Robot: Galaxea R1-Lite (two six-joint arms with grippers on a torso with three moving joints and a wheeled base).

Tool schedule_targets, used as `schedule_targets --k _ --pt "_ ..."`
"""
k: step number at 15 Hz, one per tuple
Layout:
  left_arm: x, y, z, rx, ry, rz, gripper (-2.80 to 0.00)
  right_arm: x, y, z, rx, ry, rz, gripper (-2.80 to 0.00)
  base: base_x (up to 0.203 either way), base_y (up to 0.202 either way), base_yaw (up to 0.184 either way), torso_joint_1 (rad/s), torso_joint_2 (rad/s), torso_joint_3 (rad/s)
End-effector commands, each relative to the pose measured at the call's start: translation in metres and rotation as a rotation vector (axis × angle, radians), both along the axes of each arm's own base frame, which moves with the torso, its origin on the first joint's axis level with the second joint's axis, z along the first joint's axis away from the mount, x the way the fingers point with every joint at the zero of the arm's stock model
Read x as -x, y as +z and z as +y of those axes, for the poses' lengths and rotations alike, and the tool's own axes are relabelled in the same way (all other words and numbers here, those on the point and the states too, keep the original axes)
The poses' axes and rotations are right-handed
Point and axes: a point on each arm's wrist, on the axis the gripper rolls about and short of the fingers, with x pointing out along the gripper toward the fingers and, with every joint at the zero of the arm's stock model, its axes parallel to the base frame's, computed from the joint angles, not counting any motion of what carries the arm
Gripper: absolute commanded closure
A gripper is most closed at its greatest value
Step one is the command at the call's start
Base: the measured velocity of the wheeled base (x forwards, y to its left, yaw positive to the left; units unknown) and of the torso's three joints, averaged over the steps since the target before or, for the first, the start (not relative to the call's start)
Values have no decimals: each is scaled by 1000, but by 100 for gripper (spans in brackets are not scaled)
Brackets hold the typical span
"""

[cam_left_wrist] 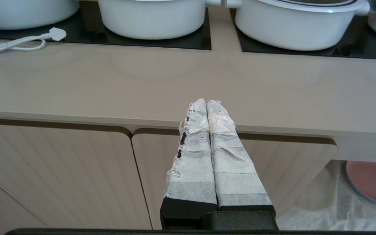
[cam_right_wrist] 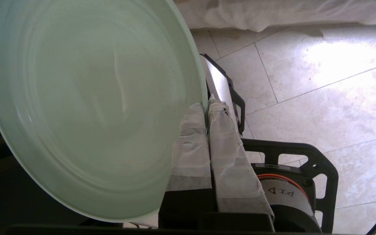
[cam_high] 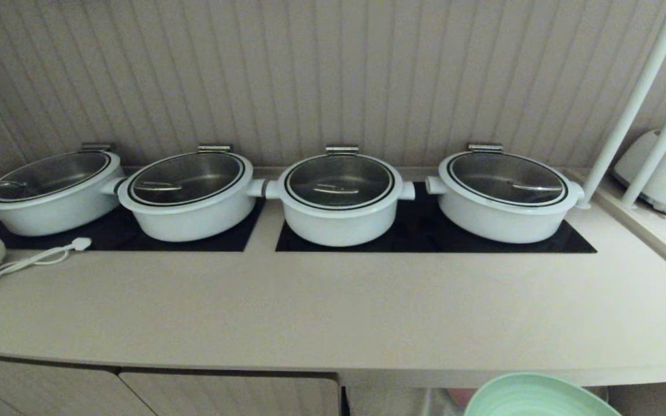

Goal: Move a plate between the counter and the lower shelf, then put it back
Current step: Put the plate

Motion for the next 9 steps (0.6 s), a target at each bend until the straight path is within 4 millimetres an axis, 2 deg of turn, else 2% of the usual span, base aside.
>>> schedule_targets --k 1,9 --pt "0 0 0 1 1 -1 0 1 0 0 -2 -4 5 0 0 0 0 0 0 0" --pt "0 0 0 1 1 -1 0 1 0 0 -5 -2 3 0 0 0 0 0 0 0"
